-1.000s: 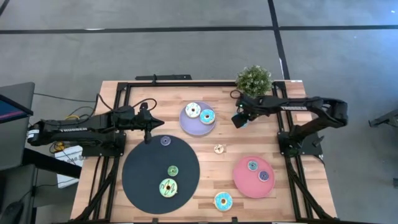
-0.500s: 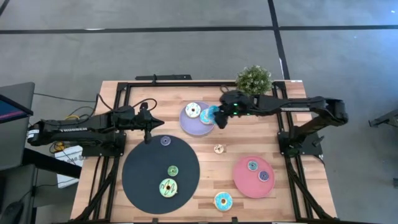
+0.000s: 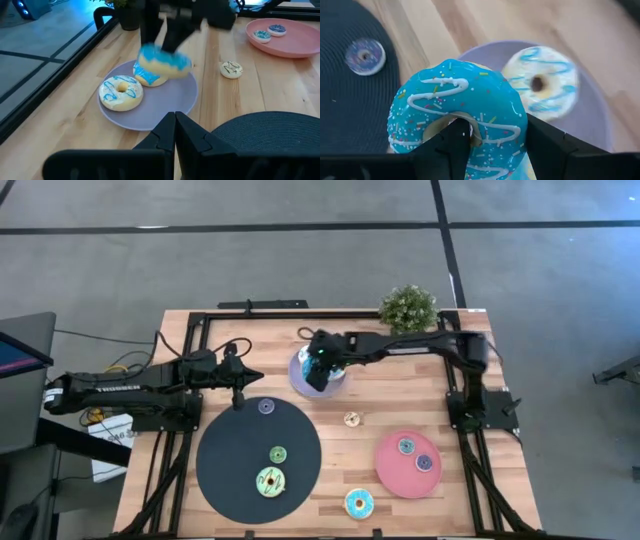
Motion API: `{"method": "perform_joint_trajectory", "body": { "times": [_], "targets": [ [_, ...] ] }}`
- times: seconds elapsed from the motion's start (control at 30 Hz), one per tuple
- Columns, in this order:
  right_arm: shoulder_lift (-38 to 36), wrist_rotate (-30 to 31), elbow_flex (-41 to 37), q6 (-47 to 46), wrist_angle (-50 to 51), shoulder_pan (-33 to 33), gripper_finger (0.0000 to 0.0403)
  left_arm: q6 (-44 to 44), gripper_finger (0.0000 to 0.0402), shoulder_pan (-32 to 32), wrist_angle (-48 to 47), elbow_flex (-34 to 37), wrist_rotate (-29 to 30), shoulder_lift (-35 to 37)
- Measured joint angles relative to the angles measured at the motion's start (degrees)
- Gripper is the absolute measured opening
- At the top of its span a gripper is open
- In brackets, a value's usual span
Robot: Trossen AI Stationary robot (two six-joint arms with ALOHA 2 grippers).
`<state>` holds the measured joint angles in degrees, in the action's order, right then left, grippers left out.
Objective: Pick & Place donuts
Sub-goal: Put the large blue donut on the purple plate
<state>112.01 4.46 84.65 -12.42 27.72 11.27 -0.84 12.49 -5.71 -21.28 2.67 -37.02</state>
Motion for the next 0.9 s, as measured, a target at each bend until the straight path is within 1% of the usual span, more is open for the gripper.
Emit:
{"method": "perform_joint_trajectory", "body": {
  "times": [0.2,0.33,0.4,0.53,0.9],
  "targets": [
    [7.00,0.19,5.28,0.59,2.77,-0.77,0.0164,0.02,0.0000,-0.02,-0.74,0.00,-0.02,0.01],
    [9.15,0.30,6.81,0.91,3.45,-1.07,0.0162,0.61,0.0000,-0.02,-1.80,0.00,-0.04,-0.02],
    [9.29,0.53,6.72,0.93,4.92,-1.02,0.0162,0.92,0.0000,-0.02,-1.95,0.00,-0.04,-0.02],
    [9.24,2.93,6.75,1.12,5.72,-1.03,0.0162,1.31,0.0000,-0.04,-2.25,0.00,-0.04,-0.02],
    [9.22,3.16,6.72,2.55,7.03,-1.29,0.0164,1.70,0.0000,-0.04,-2.34,0.00,-0.06,-0.02]
  ]
}}
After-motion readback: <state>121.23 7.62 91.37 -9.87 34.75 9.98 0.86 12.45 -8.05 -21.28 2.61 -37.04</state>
